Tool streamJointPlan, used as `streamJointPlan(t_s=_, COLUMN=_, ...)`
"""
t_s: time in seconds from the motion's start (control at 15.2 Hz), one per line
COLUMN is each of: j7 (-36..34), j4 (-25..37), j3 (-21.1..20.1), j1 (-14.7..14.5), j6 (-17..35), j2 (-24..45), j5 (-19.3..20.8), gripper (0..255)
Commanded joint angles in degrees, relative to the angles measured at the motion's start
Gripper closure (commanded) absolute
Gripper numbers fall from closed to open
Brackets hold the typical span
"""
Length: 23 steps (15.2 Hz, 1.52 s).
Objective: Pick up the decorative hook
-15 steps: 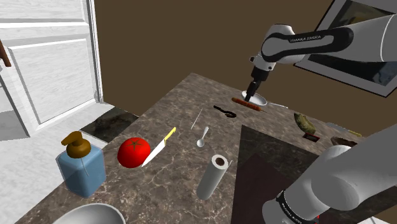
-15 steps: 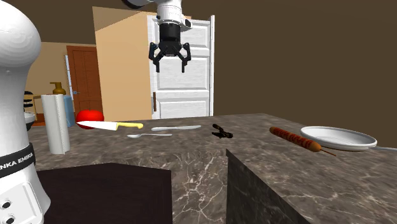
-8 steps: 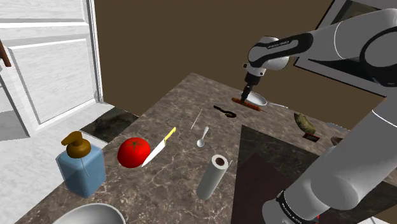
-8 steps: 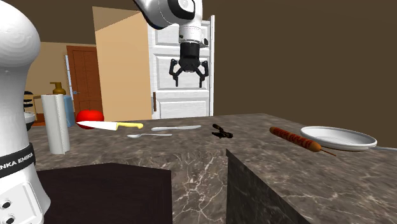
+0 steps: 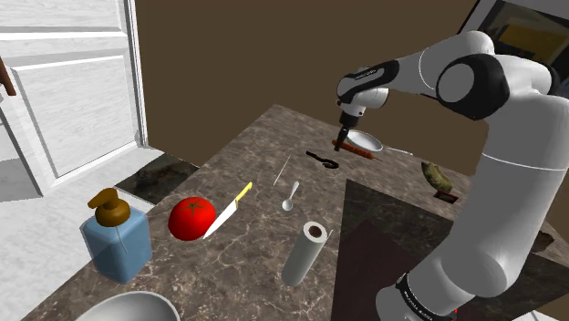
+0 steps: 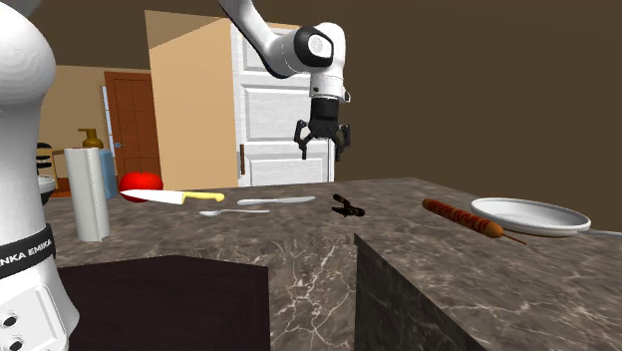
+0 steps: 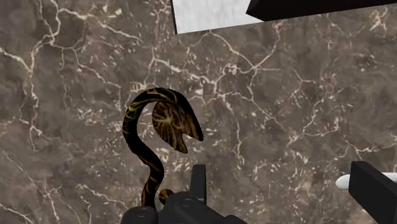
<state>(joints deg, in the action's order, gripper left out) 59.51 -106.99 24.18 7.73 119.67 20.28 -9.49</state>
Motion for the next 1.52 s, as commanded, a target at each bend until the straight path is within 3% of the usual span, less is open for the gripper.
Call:
streamJointPlan(t_s=0.0, j7=3.0, j4=4.8, j3=-0.8, j1=1.9, j6=-0.4, j2=5.2, j5=-2.1, gripper=0)
streamJointPlan(t_s=0.33, j7=7.9, j4=18.5, j3=-3.5, j1=6.7, j6=-3.1, j2=17.9, j5=-5.4, gripper=0)
streamJointPlan(t_s=0.66, j7=10.5, j4=36.3, j3=-6.0, j1=11.5, j6=-8.1, j2=31.5, j5=-6.9, gripper=0)
streamJointPlan(t_s=1.25, j7=10.8, j4=36.6, j3=-6.7, j1=11.9, j6=-4.9, j2=35.1, j5=-7.6, gripper=0)
streamJointPlan(t_s=1.32, j7=10.8, j4=36.6, j3=-6.7, j1=11.9, j6=-4.9, j2=35.0, j5=-7.6, gripper=255)
streamJointPlan(t_s=1.45, j7=10.8, j4=36.7, j3=-6.7, j1=11.9, j6=-4.9, j2=35.1, j5=-7.6, gripper=255)
